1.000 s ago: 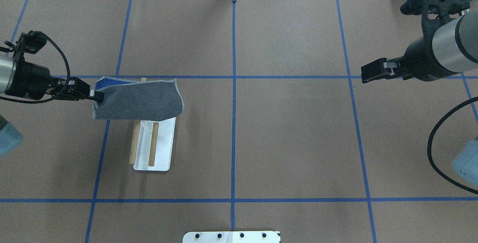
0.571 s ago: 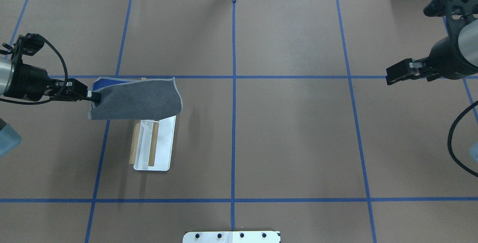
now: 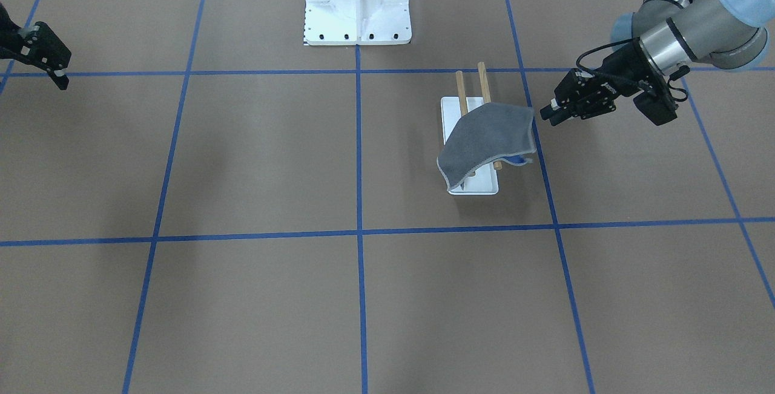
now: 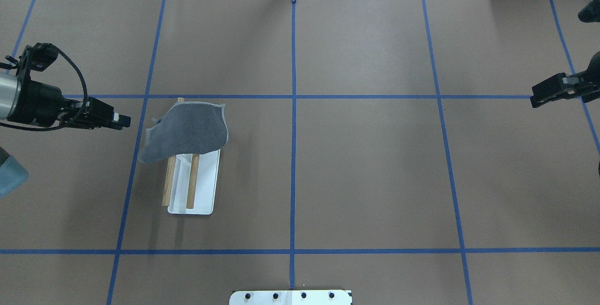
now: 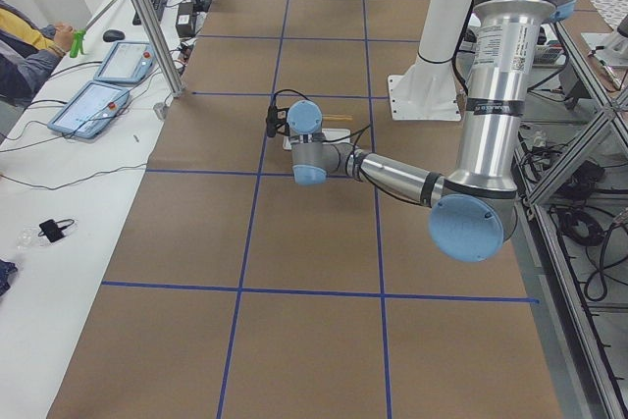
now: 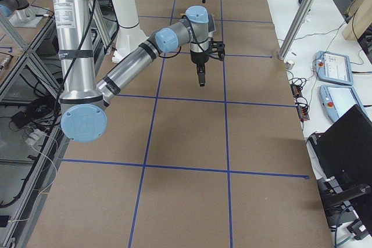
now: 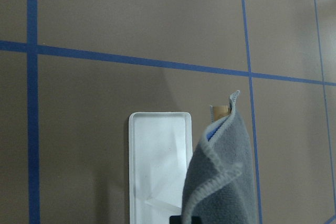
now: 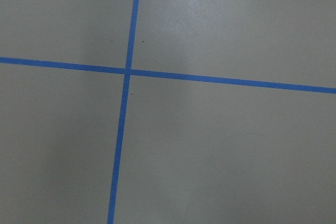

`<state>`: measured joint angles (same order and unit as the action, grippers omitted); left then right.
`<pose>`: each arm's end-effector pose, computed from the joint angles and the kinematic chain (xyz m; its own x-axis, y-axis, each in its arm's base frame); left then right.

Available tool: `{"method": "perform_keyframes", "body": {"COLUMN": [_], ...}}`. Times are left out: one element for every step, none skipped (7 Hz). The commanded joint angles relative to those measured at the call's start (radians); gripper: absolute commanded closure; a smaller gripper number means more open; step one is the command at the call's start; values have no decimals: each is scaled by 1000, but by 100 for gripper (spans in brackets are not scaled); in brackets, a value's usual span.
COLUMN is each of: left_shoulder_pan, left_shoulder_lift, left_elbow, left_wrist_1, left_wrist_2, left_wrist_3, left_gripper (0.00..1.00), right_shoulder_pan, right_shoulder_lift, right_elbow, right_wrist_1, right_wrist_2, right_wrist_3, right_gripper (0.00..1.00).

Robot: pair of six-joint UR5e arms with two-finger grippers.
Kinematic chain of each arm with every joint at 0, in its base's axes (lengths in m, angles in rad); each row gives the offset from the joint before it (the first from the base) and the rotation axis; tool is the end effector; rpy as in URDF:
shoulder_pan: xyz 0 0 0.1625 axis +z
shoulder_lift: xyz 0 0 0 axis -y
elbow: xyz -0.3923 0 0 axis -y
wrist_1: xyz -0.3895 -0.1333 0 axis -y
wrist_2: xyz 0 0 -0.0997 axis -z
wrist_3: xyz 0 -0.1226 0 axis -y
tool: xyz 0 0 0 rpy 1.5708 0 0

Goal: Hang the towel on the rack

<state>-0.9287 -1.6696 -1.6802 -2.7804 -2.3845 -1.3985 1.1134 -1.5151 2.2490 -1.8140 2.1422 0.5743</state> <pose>0.2749 -0.4415 0.3867 0.1105 0.0489 -0.9927 0.1024 0.9929 0.0603 -0.1376 -0.4312 0.3373 0.7507 -0.0739 0.6565 -0.0218 0.9904 0.1365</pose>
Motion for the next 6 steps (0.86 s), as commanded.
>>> {"method": "perform_keyframes", "body": {"left_shoulder_pan": [-4, -22, -83, -195, -281, -361], "left_shoulder_lift": [1, 2, 4, 2, 2, 1], "left_elbow": [0, 2, 13, 63, 127, 175], "left_wrist_1": [1, 4, 7, 7, 21, 71], "left_wrist_2": [4, 39, 68, 71, 68, 79], "left_wrist_3": [-13, -13, -5, 25, 179, 334], "left_gripper": [2, 2, 2, 2, 2, 2], "right_shoulder_pan": [68, 75, 85, 123, 156, 183], "right_shoulder_lift": [-19, -26, -57, -80, -80, -82], "right_elbow": [-13, -14, -14, -44, -89, -117], "right_wrist_1": [-1, -2, -1, 1, 2, 4], "right_wrist_2": [70, 70, 68, 70, 79, 79], "right_wrist_3": [-45, -47, -104, -198, -249, -302], "right_gripper": [0, 0, 0, 0, 0, 0]}}
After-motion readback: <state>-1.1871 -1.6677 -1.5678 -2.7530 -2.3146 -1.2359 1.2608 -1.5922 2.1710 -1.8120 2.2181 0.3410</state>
